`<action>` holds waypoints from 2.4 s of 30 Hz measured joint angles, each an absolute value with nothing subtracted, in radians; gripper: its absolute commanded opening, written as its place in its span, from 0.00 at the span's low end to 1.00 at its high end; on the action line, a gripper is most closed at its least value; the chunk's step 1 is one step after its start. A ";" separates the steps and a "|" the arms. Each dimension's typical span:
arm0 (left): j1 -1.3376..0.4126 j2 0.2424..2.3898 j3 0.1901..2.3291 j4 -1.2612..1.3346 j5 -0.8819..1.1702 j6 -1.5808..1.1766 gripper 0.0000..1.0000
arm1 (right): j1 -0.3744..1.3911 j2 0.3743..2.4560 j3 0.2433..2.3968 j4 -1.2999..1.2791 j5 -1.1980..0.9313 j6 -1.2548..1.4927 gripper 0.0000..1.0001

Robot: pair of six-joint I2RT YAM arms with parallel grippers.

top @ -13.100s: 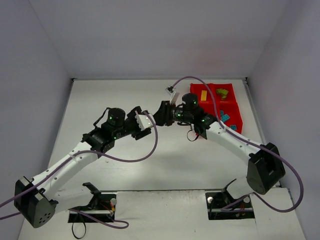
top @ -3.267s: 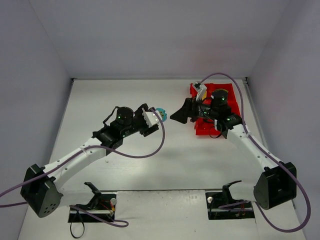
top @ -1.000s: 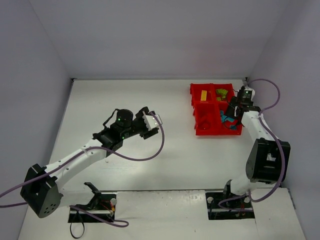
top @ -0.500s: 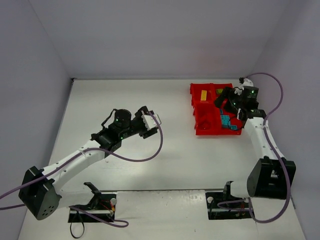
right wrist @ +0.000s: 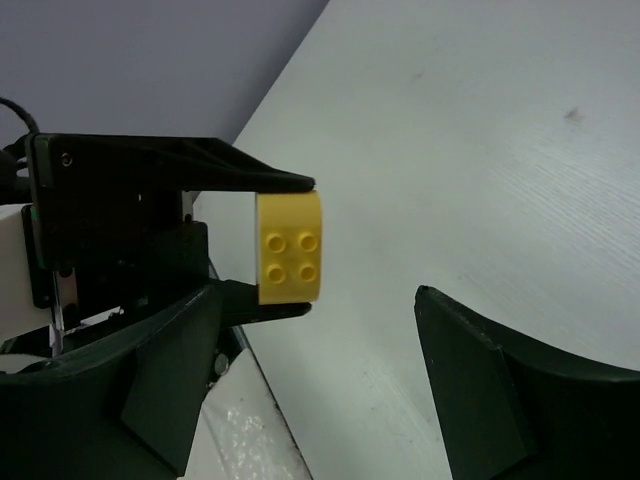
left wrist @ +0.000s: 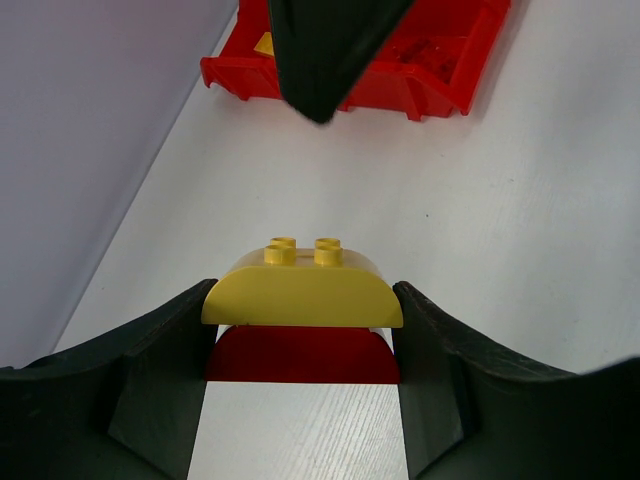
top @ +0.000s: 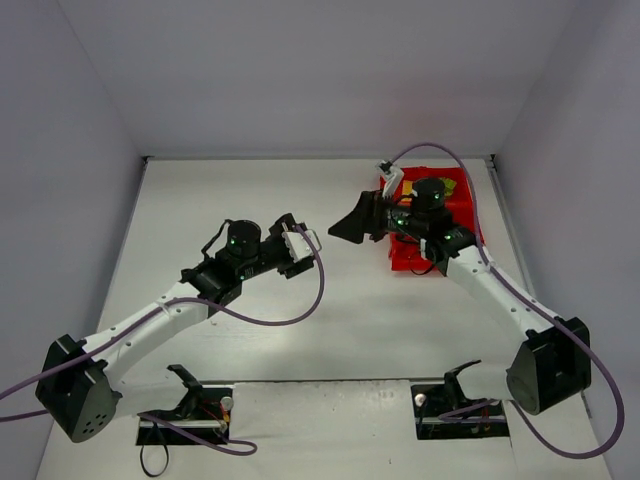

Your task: Sort the legos into containers by color

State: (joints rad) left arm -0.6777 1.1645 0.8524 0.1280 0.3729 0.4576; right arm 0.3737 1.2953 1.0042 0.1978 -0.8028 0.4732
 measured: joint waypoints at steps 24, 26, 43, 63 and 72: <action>-0.678 1.161 0.852 0.138 0.394 0.460 0.42 | 0.537 1.422 0.987 0.348 -0.797 0.552 0.00; -0.678 1.161 0.852 0.140 0.395 0.459 0.52 | 0.538 1.422 0.987 0.349 -0.797 0.552 0.00; -0.678 1.161 0.841 0.140 0.338 0.461 0.75 | 0.537 1.422 0.987 0.352 -0.798 0.550 0.00; -0.680 1.177 0.844 0.122 0.348 0.472 0.07 | 0.506 1.420 0.972 0.355 -0.827 0.549 0.00; -0.664 1.193 0.848 0.094 0.319 0.468 0.06 | 0.291 1.336 0.956 0.314 -0.857 0.515 0.00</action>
